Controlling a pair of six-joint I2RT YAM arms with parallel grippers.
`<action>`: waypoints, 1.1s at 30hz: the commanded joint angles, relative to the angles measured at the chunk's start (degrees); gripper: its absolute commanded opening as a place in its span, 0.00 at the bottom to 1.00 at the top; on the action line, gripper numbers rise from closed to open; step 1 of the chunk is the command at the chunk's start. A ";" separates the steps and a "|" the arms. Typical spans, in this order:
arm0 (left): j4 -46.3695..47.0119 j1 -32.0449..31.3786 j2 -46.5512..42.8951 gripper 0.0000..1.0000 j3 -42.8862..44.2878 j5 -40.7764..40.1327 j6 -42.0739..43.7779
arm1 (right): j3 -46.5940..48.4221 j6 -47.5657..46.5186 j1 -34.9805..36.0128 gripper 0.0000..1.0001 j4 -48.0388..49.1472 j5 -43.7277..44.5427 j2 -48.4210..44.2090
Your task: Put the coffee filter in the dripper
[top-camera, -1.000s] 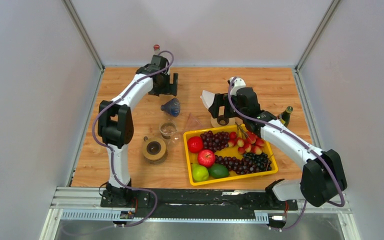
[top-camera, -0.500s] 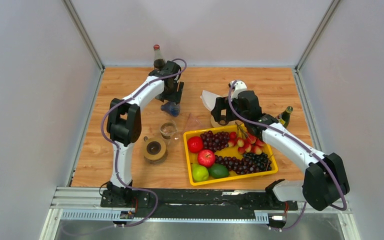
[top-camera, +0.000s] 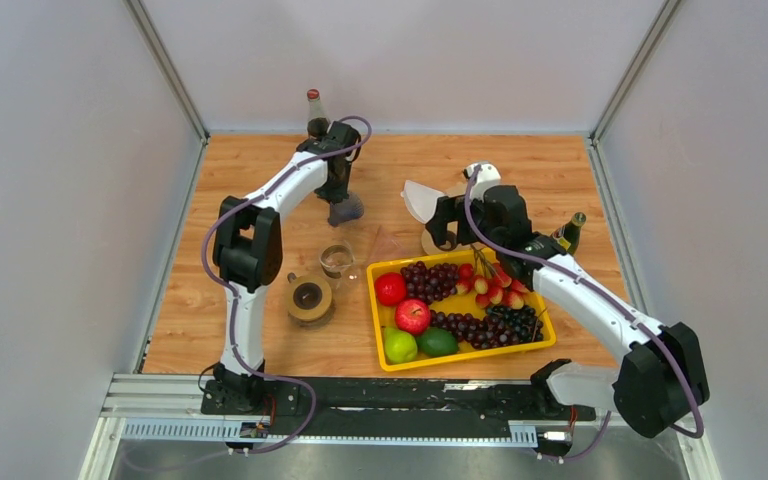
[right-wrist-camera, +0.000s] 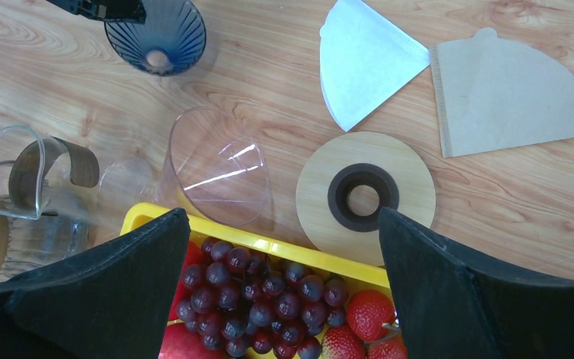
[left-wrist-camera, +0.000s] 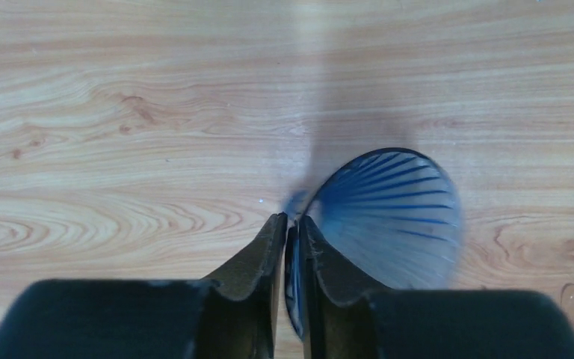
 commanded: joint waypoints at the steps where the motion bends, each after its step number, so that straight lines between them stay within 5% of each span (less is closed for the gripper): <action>1: -1.22 -0.33 0.33 0.19 -0.13 0.38 -1.74 | -0.82 -0.37 -0.33 1.00 1.15 1.10 -2.84; 9: 0.05 -0.29 -3.06 0.00 -0.28 -0.92 -3.68 | -1.74 0.14 -0.34 1.00 1.16 1.96 -5.21; 23: 11.44 -0.29 -22.41 0.00 -11.21 4.12 -8.58 | -4.35 4.77 -0.60 1.00 1.02 8.79 -10.53; 33: 16.00 -0.28 -40.62 0.00 -25.46 7.95 -13.23 | -3.09 4.21 -0.70 1.00 0.98 5.36 -9.29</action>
